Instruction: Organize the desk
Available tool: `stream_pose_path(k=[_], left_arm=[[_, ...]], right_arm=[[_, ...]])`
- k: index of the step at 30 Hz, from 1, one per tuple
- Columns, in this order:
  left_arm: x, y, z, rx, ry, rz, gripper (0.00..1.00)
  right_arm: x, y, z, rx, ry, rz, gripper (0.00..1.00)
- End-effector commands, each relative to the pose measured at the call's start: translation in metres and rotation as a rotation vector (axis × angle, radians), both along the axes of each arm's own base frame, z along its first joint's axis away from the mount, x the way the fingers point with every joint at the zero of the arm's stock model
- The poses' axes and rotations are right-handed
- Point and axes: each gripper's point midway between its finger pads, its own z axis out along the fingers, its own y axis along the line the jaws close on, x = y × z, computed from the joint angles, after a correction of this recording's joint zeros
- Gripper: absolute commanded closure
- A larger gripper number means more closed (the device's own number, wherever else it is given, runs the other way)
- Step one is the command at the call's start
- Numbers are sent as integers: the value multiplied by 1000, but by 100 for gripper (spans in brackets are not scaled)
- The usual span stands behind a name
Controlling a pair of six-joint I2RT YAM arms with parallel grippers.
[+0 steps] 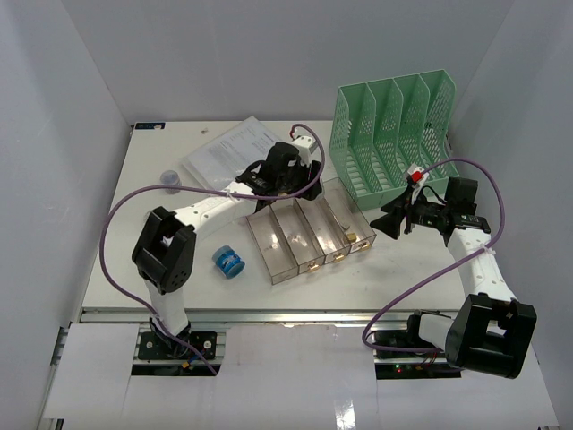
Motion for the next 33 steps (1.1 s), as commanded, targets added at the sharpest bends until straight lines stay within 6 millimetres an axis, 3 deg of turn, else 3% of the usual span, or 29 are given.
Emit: stream_pose_path(k=[1,12,15,17,19,22,28,29,33], left_arm=[[10,-9,7,-21,-37,-1,85],[21,-5,-29,65,-5,32,80],[19,-4,-33,75,3,32,58],[18,-3,-32,80,2,36,30],[19,0,-28,86,-9,53,18],[18,-2,-15,68,-23,42,8],[11,-2,30,25,-63,17,5],[10,2,38,23,-76,28,5],[9,58,61,33,-107,149,6]], right_arm=[[-4,3,0,24,-2,24,28],[-5,4,4,34,-2,31,28],[-5,3,4,34,-1,30,28],[-5,4,4,33,-4,31,28],[-5,3,4,33,-4,31,28],[-5,3,5,33,-6,32,28],[-6,3,7,34,-11,35,28],[-7,3,7,35,-14,37,28],[-8,4,8,36,-11,44,28]])
